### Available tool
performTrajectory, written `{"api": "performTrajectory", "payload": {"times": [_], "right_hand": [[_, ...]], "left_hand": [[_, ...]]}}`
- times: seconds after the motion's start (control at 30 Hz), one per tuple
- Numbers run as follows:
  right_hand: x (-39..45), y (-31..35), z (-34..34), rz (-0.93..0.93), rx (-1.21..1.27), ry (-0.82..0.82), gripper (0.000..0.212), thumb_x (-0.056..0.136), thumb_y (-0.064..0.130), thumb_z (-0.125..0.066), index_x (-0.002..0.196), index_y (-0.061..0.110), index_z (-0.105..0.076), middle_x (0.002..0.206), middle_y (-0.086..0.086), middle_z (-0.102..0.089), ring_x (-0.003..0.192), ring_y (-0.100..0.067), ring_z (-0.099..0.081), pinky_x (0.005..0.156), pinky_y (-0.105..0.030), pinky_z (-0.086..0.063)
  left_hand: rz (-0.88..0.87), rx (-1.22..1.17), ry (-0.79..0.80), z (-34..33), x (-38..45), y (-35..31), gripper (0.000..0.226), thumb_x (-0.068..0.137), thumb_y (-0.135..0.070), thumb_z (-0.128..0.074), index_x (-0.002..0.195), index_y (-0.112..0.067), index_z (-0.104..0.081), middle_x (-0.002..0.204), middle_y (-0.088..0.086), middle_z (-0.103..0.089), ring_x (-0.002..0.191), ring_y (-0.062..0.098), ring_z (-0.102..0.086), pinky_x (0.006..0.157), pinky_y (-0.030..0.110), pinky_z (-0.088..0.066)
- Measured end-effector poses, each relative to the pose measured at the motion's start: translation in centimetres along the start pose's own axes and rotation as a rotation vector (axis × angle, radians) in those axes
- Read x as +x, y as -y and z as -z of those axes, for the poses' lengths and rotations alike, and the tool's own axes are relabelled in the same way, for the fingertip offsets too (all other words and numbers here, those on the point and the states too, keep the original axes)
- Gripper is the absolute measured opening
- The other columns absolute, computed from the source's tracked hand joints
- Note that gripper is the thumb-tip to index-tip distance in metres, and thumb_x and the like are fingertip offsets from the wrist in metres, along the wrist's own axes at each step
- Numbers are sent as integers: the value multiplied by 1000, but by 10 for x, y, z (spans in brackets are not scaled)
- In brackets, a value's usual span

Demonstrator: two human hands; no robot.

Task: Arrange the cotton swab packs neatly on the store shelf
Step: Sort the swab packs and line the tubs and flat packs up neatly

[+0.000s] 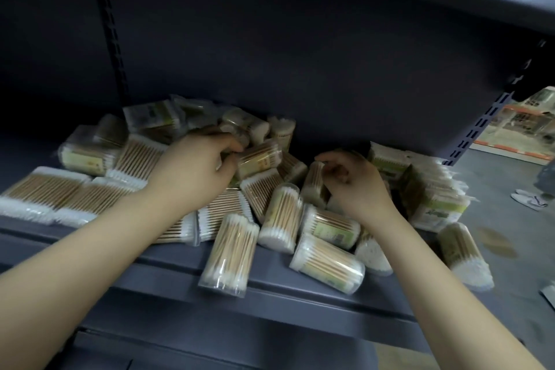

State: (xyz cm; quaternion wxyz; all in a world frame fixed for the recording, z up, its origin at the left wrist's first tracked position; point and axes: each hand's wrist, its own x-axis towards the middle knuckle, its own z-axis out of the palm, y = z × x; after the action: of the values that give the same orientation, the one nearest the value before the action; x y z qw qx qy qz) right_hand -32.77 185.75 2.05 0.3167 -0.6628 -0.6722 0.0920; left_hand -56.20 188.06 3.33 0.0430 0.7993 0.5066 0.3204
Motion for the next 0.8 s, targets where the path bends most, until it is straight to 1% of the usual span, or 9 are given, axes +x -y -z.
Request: {"api": "performTrajectory", "payload": {"times": [0.07,0.1,0.27,0.37,0.47,0.53,0.63,0.7,0.8], "right_hand": [[-1,6,0,1,7,12,30,87,13,-52,112,26,-61,100,8,-57,87,-6,-52,75,-16,-38],[-2,8,0,8,18,18,30,86,13,-53,113,25,-61,100,8,-57,88,-7,-52,77,-18,-38],[-8,16,0,53,28,62,30,88,11,-50,114,24,-60,98,9,-55,87,-7,-51,72,-20,-37],[-16,18,-3,112,7,90,30,88,13,-51,114,24,-61,99,9,-58,86,-8,-55,71,-21,-41],[-21,16,-4,129,42,104,30,88,14,-52,114,24,-62,102,9,-62,79,-3,-54,66,-15,-40],[-23,13,-5,128,54,123,30,88,14,-52,113,26,-62,103,9,-61,80,0,-51,64,-7,-35],[-27,12,-4,129,83,126,29,88,12,-52,111,26,-62,104,10,-61,87,0,-50,65,3,-34],[-29,11,-4,125,105,127,28,88,11,-51,110,25,-62,104,10,-60,89,1,-50,66,4,-34],[-32,11,-6,139,112,131,27,89,13,-52,111,25,-62,106,7,-61,91,-2,-52,68,-2,-36]], "left_hand": [[9,-19,15,3,-6,0,46,74,-36,-40,102,-15,-70,101,7,-68,93,29,-61,77,37,-51],[12,-37,23,4,-9,0,46,74,-38,-40,101,-15,-70,101,7,-67,93,28,-61,78,38,-51],[72,-78,51,2,-21,-1,21,86,-22,-58,103,-17,-69,102,3,-64,96,23,-57,79,34,-47],[56,-63,72,-3,-29,-2,19,85,-19,-60,102,-17,-69,98,3,-62,94,23,-56,79,36,-47],[73,-51,111,-6,-39,-5,21,87,-23,-58,105,-19,-67,102,1,-62,95,21,-57,80,37,-48],[79,-57,127,-4,-46,-7,27,87,-31,-56,110,-22,-65,108,-2,-61,101,19,-56,86,37,-47],[6,-122,221,5,-58,-6,52,76,-57,-42,118,-33,-59,114,-12,-56,112,12,-50,95,31,-40],[-64,-97,326,11,-66,-3,63,69,-68,-35,127,-45,-43,127,-18,-46,123,5,-36,101,25,-29],[-110,8,487,15,-78,3,83,59,-79,-36,136,-52,-18,138,-27,-20,130,-5,-12,106,20,-14]]}}
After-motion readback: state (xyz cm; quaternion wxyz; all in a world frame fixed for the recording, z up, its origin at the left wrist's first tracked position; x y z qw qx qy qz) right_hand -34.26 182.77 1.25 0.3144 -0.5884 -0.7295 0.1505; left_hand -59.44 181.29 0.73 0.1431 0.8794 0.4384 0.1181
